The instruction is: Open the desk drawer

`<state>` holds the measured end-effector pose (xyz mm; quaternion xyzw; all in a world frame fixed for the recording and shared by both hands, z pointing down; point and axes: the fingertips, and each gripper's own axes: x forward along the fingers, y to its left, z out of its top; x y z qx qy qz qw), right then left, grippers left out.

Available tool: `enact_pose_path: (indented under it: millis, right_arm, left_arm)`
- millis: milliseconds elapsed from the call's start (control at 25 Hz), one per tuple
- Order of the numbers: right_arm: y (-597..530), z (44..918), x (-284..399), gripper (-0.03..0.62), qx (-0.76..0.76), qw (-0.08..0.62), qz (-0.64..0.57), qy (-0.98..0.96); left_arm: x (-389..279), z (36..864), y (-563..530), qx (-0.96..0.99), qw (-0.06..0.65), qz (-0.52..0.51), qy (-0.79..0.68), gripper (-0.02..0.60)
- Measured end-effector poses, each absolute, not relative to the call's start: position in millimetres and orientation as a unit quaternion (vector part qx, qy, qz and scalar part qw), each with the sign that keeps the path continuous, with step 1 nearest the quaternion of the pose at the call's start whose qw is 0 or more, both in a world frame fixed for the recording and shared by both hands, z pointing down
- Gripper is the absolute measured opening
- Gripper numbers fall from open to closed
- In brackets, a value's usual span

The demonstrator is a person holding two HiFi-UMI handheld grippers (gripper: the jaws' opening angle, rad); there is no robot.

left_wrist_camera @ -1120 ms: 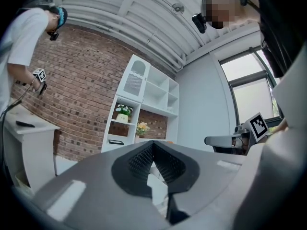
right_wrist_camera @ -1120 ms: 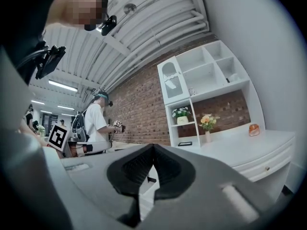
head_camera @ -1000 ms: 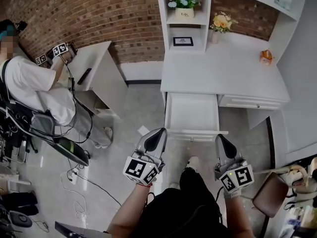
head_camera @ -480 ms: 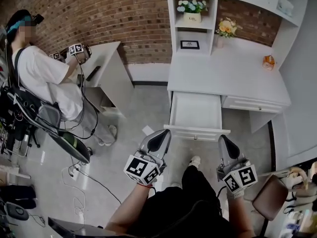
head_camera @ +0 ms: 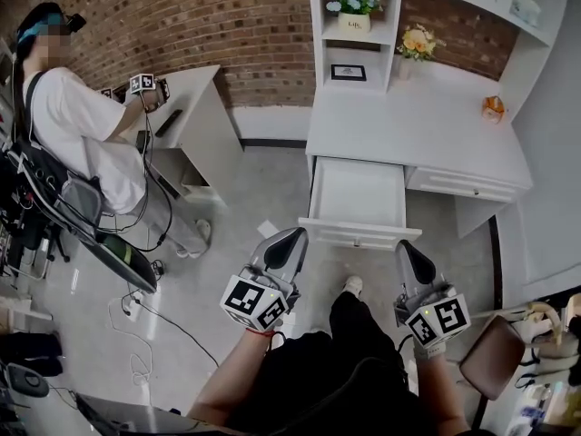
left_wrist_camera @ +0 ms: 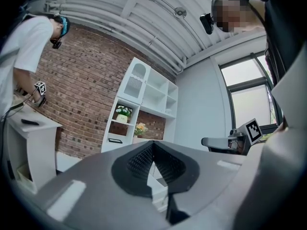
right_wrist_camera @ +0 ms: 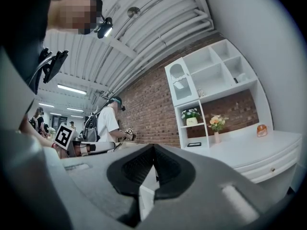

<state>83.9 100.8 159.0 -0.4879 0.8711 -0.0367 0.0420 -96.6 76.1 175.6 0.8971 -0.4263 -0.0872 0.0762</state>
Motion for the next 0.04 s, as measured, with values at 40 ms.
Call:
enact_pose_path:
  millis: [40]
  right_arm:
    - [100.6,160.6,82.4,0.002,-0.488,0.042,-0.039,0.871]
  left_arm:
    - [-97.7,176.7,76.0,0.897,0.076,-0.085,-0.426,0.002]
